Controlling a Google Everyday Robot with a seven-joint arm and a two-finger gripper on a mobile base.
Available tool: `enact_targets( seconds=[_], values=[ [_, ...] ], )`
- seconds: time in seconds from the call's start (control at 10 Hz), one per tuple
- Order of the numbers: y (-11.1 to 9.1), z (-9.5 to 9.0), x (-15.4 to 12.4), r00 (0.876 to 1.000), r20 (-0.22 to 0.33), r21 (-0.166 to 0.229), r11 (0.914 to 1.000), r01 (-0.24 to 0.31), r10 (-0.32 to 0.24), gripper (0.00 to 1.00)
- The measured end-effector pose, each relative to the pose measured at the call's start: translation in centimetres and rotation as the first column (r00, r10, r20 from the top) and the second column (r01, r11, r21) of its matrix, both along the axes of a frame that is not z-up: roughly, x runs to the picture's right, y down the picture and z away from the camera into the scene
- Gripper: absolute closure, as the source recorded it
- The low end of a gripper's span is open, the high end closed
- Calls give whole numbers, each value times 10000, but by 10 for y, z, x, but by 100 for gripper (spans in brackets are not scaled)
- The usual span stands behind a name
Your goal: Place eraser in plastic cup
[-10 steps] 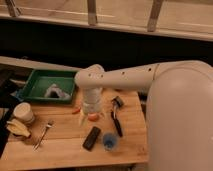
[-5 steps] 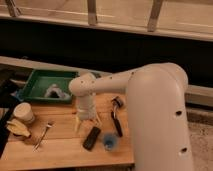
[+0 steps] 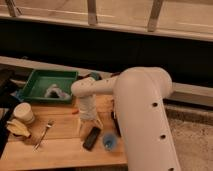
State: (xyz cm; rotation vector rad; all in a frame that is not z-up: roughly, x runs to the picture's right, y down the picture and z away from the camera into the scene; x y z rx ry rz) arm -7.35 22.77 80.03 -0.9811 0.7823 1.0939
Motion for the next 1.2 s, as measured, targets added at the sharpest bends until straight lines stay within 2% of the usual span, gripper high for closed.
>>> enact_targets(
  seconds=[0.2, 0.3, 0.5, 1.0, 1.2],
  values=[
    [2, 6, 4, 9998, -193, -158, 9999, 10, -13, 22],
    [2, 7, 12, 9993, -368, -183, 9998, -12, 5, 28],
    [3, 8, 19, 9988, -493, -180, 9998, 3, -12, 44],
    [7, 9, 19, 9992, -405, -310, 9995, -7, -5, 96],
    [-4, 0, 18, 9996, -147, -12, 9997, -252, 252, 100]
  ],
)
